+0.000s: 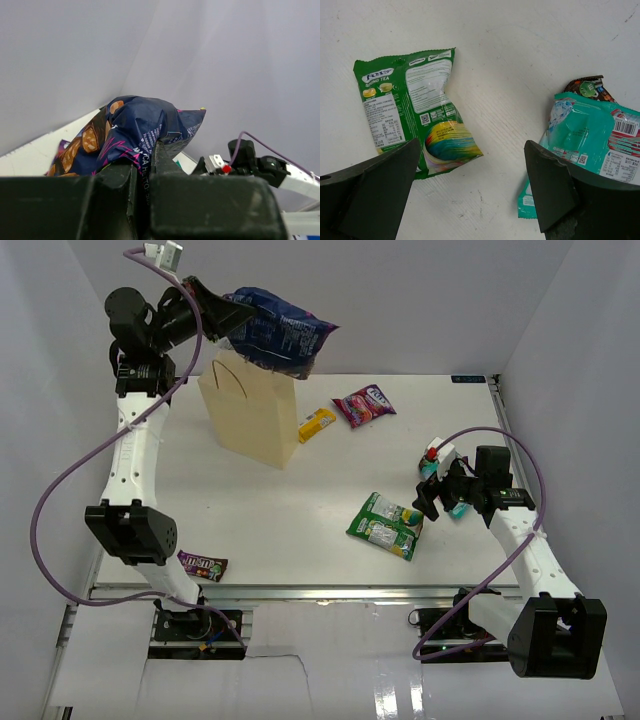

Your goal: Place the snacks into the paper bag

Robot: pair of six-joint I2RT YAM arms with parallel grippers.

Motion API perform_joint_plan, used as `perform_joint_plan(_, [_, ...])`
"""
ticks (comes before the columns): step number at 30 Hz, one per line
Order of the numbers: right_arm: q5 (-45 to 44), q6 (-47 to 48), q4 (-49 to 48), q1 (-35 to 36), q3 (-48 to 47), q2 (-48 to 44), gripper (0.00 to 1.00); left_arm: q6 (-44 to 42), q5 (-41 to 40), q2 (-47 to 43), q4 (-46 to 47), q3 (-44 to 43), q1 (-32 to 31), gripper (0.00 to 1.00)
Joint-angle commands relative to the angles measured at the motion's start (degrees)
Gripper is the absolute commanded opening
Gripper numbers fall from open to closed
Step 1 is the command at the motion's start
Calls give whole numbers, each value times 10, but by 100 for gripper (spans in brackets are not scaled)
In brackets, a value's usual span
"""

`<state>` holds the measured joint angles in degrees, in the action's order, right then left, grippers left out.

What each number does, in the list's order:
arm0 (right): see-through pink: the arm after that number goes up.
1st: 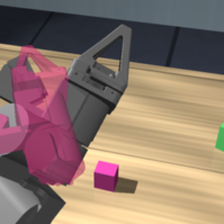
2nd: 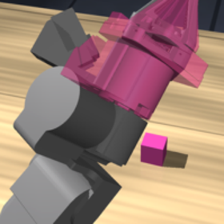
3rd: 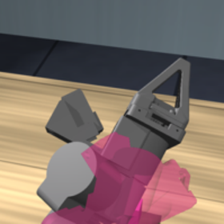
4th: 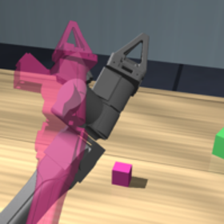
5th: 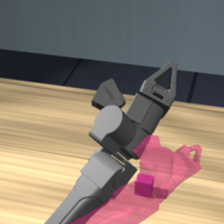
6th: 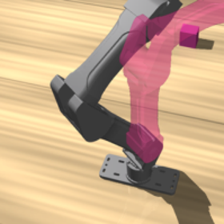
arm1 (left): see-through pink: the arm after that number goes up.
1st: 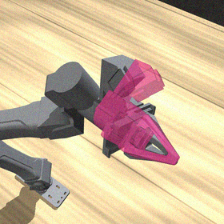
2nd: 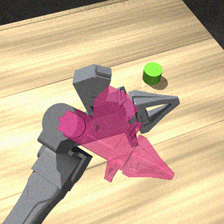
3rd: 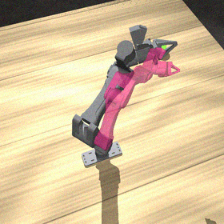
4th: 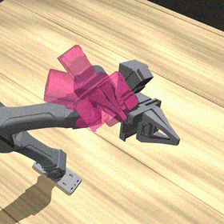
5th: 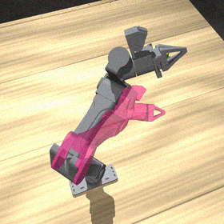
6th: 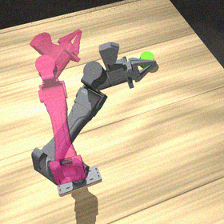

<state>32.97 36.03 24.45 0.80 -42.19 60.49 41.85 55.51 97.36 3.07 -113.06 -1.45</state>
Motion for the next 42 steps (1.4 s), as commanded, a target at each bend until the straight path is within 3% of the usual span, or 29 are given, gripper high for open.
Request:
perform_joint_plan(1, [3,-7,-20,-1,-10,1,90,-4,-51,-2,42,-86,-2,0])
perform_joint_plan(6, [-3,-6,-20,-1,-10,0,90,-41,-65,17,12,-114,14,0])
perform_joint_plan(15, [-3,-8,-24,-1,-13,11,90,-62,-70,-11,-13,-73,79,0])
perform_joint_plan(42, [3,-10,-30,-1,-5,16,90,-205,-115,-22,-78,70,84,0])
